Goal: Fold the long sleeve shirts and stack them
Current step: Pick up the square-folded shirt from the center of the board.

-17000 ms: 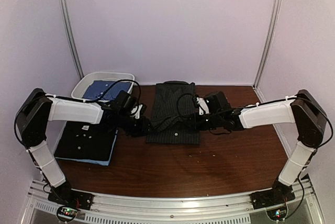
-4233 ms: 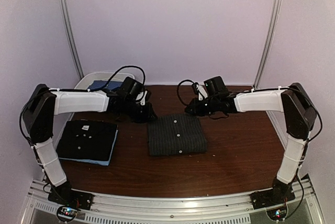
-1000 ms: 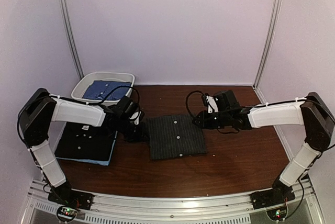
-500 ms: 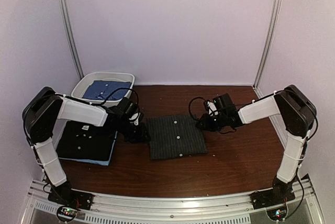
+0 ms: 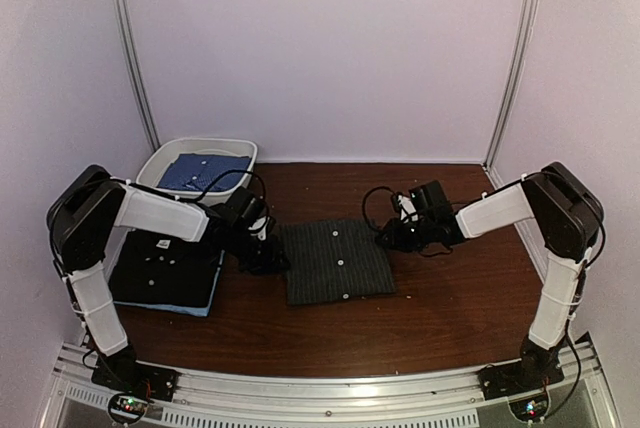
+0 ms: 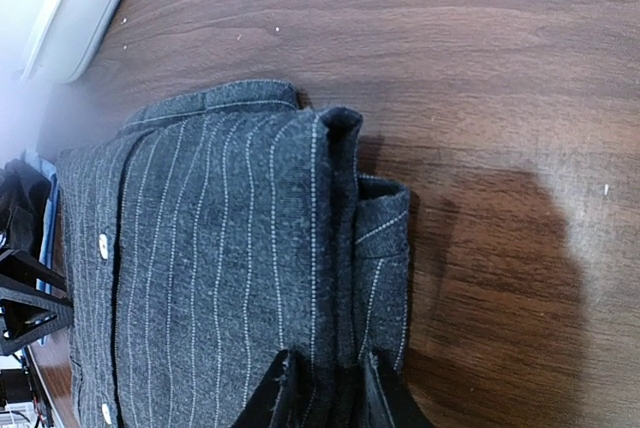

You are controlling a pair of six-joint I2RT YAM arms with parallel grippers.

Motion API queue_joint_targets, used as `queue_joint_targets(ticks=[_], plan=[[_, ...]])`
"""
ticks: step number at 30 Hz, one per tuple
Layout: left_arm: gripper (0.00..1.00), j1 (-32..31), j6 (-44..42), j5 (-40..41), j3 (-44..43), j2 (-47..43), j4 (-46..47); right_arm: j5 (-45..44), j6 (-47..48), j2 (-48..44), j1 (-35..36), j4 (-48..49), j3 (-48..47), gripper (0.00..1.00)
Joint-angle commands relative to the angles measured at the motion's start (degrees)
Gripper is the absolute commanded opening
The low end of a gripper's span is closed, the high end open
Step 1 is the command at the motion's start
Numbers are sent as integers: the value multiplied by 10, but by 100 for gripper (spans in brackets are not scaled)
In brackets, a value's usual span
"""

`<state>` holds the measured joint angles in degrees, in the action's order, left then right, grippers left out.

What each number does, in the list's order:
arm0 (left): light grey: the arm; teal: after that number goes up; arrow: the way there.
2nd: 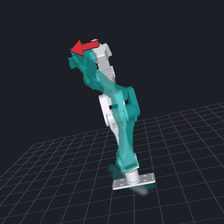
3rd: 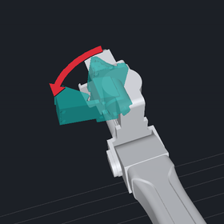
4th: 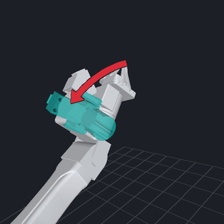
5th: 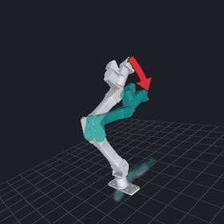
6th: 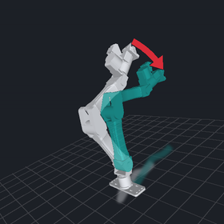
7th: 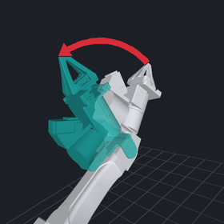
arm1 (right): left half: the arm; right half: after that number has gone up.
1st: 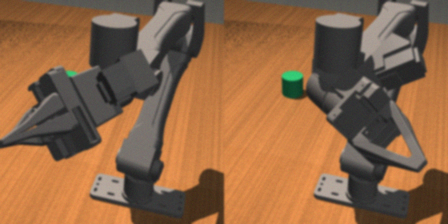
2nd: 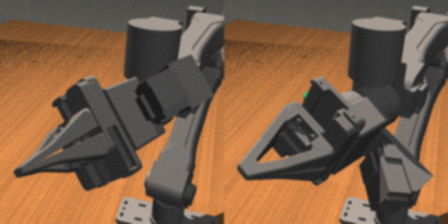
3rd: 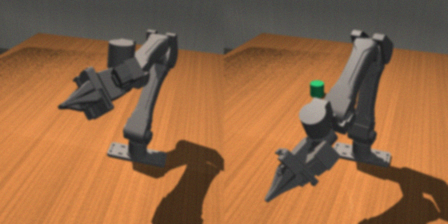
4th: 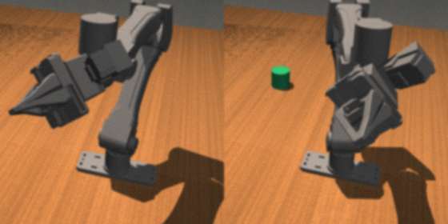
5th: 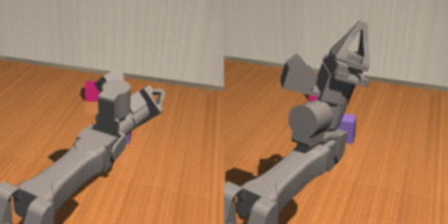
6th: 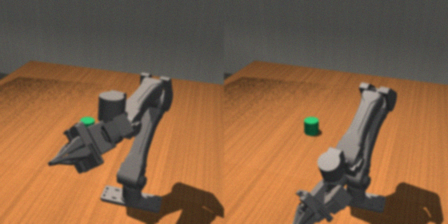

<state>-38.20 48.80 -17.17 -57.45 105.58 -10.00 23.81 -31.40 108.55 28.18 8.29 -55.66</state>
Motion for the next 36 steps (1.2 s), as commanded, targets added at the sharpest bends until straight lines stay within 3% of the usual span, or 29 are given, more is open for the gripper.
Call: queue_joint_targets(ticks=[1, 5, 10, 17, 27, 36], plan=[[36, 0, 11, -10, -7, 29, 5, 0, 2, -11, -3, 19, 16, 24], [35, -7, 23, -20, -13, 42, 10, -1, -4, -19, -3, 28, 23, 25], [26, -12, 55, -42, -7, 54, 41, 0, -6, -32, -3, 30, 27, 26], [0, -12, 71, -59, -5, 41, 56, -1, -9, -41, -3, 28, 26, 26], [0, 12, -2, -41, -33, -53, -82, -18, -11, -102, 21, -5, 24, 28], [0, 64, -98, -87, -45, -119, -201, -48, -27, -110, 107, -24, -17, 29]])
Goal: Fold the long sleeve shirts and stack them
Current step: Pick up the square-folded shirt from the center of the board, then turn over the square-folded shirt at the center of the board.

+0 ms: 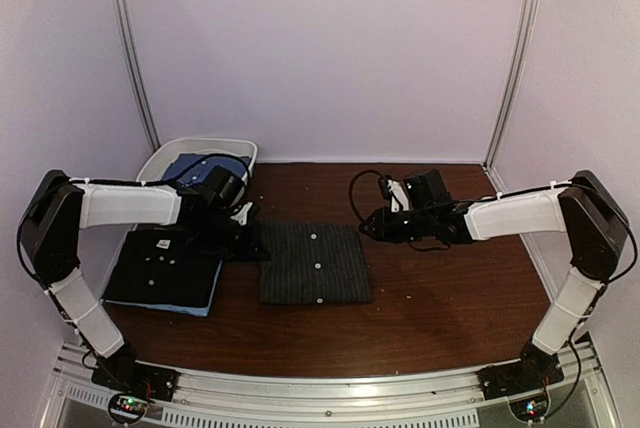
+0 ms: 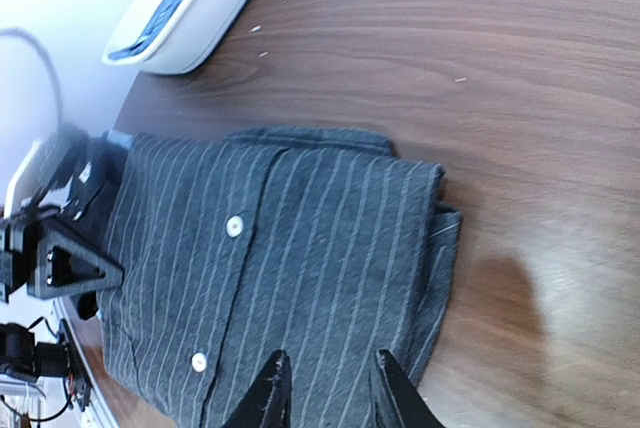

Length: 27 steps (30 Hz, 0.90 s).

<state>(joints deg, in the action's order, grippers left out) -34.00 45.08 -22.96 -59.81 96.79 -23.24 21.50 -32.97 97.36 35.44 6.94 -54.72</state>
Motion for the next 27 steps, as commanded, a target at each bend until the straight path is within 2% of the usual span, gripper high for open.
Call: queue_joint_targets(ticks=[1, 10, 20, 27], plan=[[0, 28, -69, -33, -21, -34, -78, -26, -16, 10, 42, -9, -34, 28], [0, 59, -106, -75, -35, -27, -98, -32, -37, 90, 102, 10, -83, 27], [0, 67, -103, -80, -84, -43, -121, -55, -56, 126, 108, 22, -60, 25], [0, 67, -92, -107, -144, -57, -133, -32, -81, 163, 117, 55, -81, 25]])
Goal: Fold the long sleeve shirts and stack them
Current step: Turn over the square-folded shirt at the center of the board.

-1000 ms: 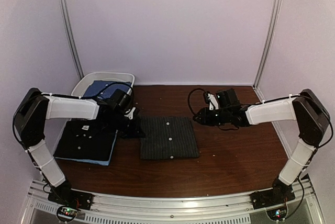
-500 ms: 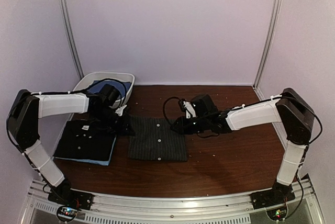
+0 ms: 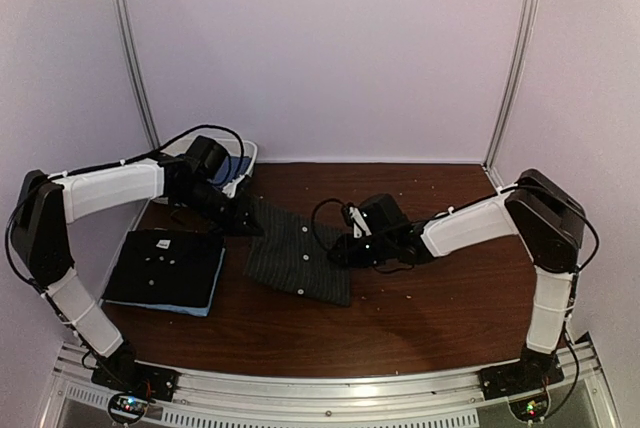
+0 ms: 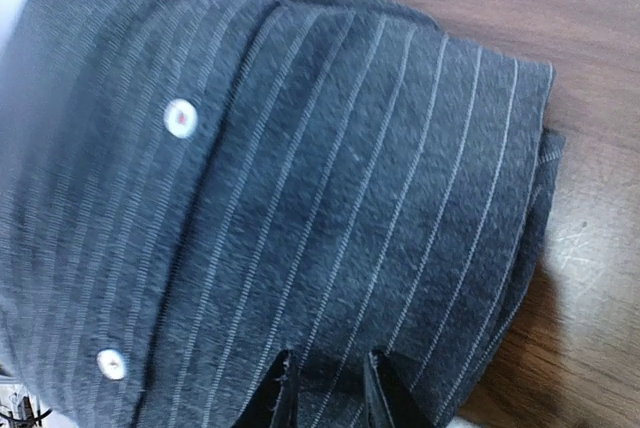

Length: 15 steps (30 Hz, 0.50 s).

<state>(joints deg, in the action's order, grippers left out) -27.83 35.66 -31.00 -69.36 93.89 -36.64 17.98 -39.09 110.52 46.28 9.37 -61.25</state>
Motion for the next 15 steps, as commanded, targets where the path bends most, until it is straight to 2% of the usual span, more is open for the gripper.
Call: queue_joint_targets(ticks=[1, 6, 10, 15], plan=[[0, 5, 4, -32, -58, -28, 0, 8, -25, 42, 13, 37, -23, 25], [0, 1, 26, -65, -117, -25, 9, 39, -68, 107, 36, 89, -85, 25], [0, -20, 44, -76, -175, 1, 18, 69, -104, 173, 62, 122, -193, 25], [0, -52, 74, -77, -197, 39, 65, 118, -187, 222, 66, 223, -241, 26]])
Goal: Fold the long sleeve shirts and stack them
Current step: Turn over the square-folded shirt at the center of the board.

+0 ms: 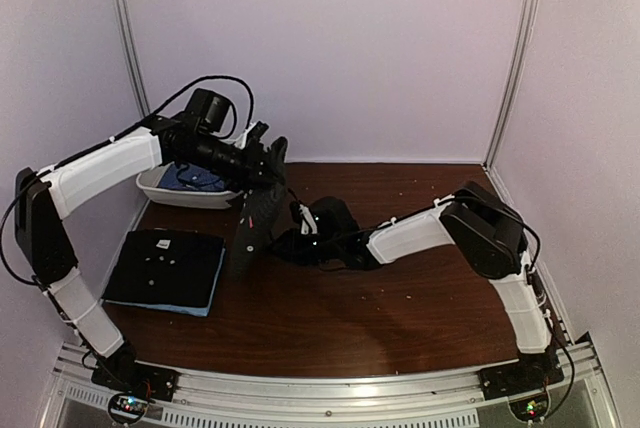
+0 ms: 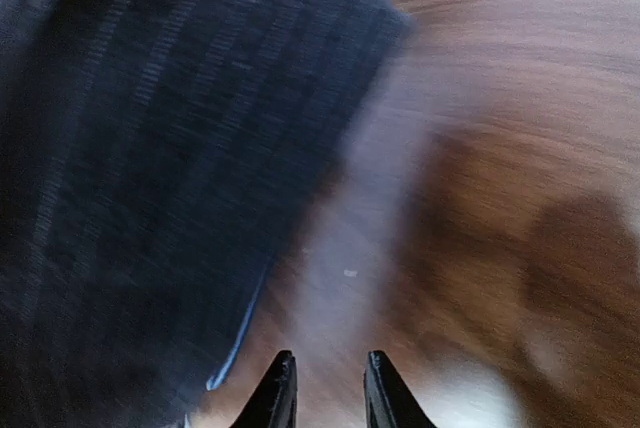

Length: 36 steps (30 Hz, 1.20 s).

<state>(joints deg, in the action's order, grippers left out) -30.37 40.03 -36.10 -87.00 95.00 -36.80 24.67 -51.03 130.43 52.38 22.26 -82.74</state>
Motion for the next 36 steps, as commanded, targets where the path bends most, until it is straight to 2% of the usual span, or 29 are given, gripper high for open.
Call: queue_joint_targets(ticks=[1, 9, 15, 22, 27, 29, 32, 34, 36], plan=[[0, -28, 33, -23, -17, 34, 73, 56, -75, 27, 2, 101, -28, 26], [0, -30, 50, -33, 59, 62, 140, 36, -76, -26, -30, 112, 73, 27], [0, -40, 60, -41, 71, 87, 171, -2, -54, -113, -55, 94, 179, 30], [0, -59, 60, -47, 42, 118, 177, -46, -28, -238, -102, 66, 291, 34], [0, -129, 72, -29, -26, 194, 177, -67, -2, -334, -150, 22, 362, 39], [21, -160, 75, -15, -65, 236, 168, -78, 15, -375, -177, -7, 389, 43], [42, -183, 87, -10, -100, 268, 170, -110, 51, -431, -202, -68, 415, 47], [54, -184, 90, -3, -109, 266, 170, -135, 79, -457, -205, -106, 421, 51], [59, -181, 81, 18, -114, 260, 151, -137, 91, -471, -205, -125, 426, 54]])
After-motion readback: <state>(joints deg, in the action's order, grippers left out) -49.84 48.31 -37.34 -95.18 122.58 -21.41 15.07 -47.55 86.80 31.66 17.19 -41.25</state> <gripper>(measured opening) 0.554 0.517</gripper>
